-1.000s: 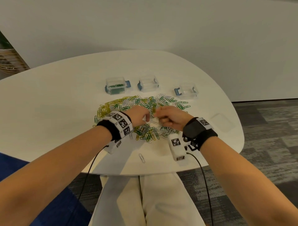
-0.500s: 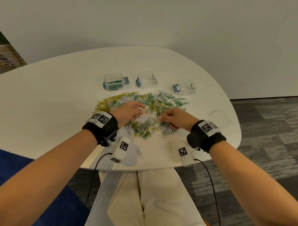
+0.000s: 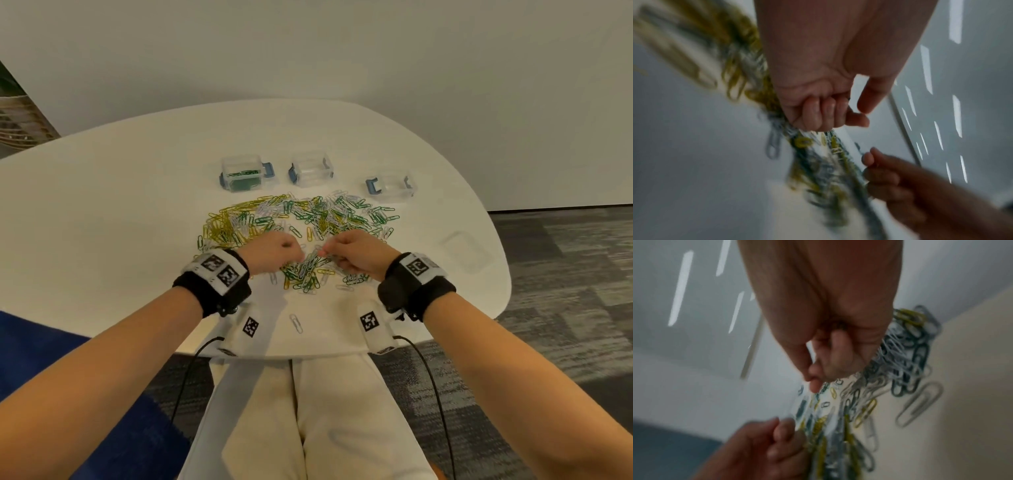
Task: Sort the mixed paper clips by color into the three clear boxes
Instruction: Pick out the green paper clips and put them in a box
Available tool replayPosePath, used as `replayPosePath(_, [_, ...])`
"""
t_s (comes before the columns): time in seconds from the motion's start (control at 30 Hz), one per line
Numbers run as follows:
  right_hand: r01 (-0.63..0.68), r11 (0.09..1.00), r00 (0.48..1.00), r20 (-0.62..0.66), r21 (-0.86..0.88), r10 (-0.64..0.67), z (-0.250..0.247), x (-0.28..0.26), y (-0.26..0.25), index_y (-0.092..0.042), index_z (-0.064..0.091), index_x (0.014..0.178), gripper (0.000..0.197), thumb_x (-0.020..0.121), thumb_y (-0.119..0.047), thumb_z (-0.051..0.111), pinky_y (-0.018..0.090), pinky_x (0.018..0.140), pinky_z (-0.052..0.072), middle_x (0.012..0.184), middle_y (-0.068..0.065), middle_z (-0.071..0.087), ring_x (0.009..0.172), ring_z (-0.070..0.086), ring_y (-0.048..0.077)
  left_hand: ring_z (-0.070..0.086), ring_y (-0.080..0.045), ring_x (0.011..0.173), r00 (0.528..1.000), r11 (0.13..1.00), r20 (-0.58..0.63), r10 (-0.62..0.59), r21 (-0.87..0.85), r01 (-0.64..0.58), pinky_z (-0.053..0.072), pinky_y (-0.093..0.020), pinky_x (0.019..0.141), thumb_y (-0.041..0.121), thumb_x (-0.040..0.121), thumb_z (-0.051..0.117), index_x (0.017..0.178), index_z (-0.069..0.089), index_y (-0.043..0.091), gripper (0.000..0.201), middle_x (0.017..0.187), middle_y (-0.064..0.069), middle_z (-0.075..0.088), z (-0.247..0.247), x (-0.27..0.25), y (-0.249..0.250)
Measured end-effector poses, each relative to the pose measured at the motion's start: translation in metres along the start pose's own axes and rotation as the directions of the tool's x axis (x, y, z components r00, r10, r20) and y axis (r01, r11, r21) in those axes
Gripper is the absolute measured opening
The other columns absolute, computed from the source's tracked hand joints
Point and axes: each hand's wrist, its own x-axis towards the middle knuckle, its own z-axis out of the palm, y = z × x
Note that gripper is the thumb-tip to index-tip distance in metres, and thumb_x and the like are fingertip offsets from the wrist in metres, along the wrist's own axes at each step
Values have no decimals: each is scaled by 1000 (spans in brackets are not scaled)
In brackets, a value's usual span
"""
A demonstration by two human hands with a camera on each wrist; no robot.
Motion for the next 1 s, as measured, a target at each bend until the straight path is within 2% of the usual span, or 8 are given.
replayPosePath(0.07, [13,929,1000,11,-371,-9,8,2,-5,-3,65,92,21,91,-24,62,24,50,39,65,-1,53,53,45,12,48,-6,67,992,905,39,121,405,-127,34,-20,57,22,86,62,92,64,15,10,80,7,56,6,1,-2])
replayPosePath(0.17, [18,757,993,-76,-653,-90,5,4,-7,-6,64,100,14,87,-11,62,24,69,44,89,0,61,80,56,14,51,-12,80,994,878,13,110,467,-103,37,-21,61,15,86,61,94,57,17,9,93,3,57,2,1,-10])
replayPosePath(0.23, [11,747,986,-117,-665,-118,-8,2,-6,-9,63,102,17,85,-7,62,23,72,41,94,-2,58,82,53,13,50,-14,78,995,887,-27,92,457,-70,35,-20,57,14,86,60,96,55,17,12,90,3,54,-7,-1,-12])
replayPosePath(0.33, [67,763,970,-136,-643,-200,-19,0,-6,-15,63,99,19,82,-6,64,19,61,35,80,-11,50,65,45,3,44,-9,66,988,896,-84,132,436,-83,32,-20,52,14,86,61,98,54,16,14,79,7,47,-11,-6,-9])
replayPosePath(0.47, [179,619,956,-14,-765,-294,-1,6,-13,-18,64,104,19,86,-14,65,21,60,33,70,-18,40,65,42,5,48,-13,80,984,862,-37,176,489,-136,36,-23,67,23,85,65,98,62,15,16,84,7,48,5,-6,8])
replayPosePath(0.57, [203,534,959,55,-821,-280,8,12,-17,-17,63,105,19,86,-20,65,24,70,34,75,-14,46,79,46,12,52,-17,83,992,815,57,113,566,-125,37,-24,66,26,80,70,96,64,12,22,86,2,52,12,-7,13])
replayPosePath(0.83, [194,465,977,128,-864,-171,16,20,-23,-12,62,100,13,90,-21,59,32,72,47,92,1,62,80,54,17,54,-20,84,992,831,72,102,543,-124,38,-27,66,36,81,71,97,61,10,32,92,-4,59,28,-18,4])
replayPosePath(1.0, [156,354,988,142,-922,-64,10,22,-23,-8,55,87,16,93,-22,54,27,60,38,80,8,55,73,50,20,58,-21,88,994,853,15,109,512,-101,41,-26,70,22,86,67,98,64,11,17,97,-3,60,23,-18,3])
